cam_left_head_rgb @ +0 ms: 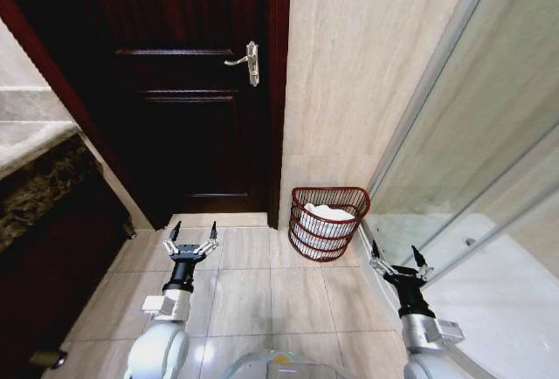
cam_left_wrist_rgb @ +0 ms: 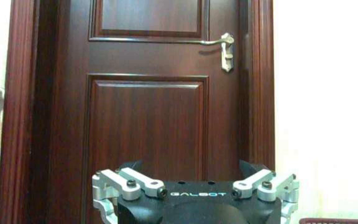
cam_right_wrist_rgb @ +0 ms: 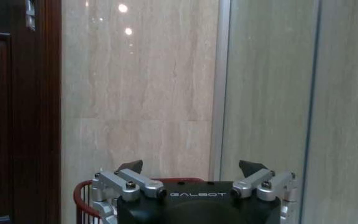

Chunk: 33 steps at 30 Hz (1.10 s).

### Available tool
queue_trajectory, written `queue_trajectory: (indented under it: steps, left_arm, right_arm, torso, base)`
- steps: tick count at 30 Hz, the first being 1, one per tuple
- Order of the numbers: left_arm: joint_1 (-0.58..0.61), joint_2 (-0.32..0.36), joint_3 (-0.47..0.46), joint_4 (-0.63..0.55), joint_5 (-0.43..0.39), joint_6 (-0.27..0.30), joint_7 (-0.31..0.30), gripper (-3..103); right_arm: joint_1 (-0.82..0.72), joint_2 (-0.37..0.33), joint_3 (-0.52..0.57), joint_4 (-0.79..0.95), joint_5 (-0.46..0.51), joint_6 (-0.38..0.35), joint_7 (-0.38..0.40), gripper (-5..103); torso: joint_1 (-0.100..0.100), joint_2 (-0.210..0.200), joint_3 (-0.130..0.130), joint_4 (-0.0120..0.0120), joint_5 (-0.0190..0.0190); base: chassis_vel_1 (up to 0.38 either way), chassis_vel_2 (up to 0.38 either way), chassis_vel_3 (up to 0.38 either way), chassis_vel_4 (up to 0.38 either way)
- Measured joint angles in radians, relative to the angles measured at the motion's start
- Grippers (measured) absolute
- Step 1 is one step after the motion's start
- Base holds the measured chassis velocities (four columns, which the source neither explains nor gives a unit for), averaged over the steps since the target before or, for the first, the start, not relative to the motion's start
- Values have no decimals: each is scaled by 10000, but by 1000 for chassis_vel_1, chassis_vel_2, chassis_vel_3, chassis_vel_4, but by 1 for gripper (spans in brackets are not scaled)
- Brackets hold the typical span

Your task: Discard the used towel into the hamper.

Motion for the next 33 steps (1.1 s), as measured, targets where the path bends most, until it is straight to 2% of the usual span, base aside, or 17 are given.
queue_trajectory:
  steps: [33]
  left_arm:
    - [153,-115,62,-81,255,-111,0,100]
  right_arm:
    - [-175,32,-64,-18,48,293,-12,100]
  torso:
    - [0,0,0,1,0]
  base:
    - [65,-93,-95,61]
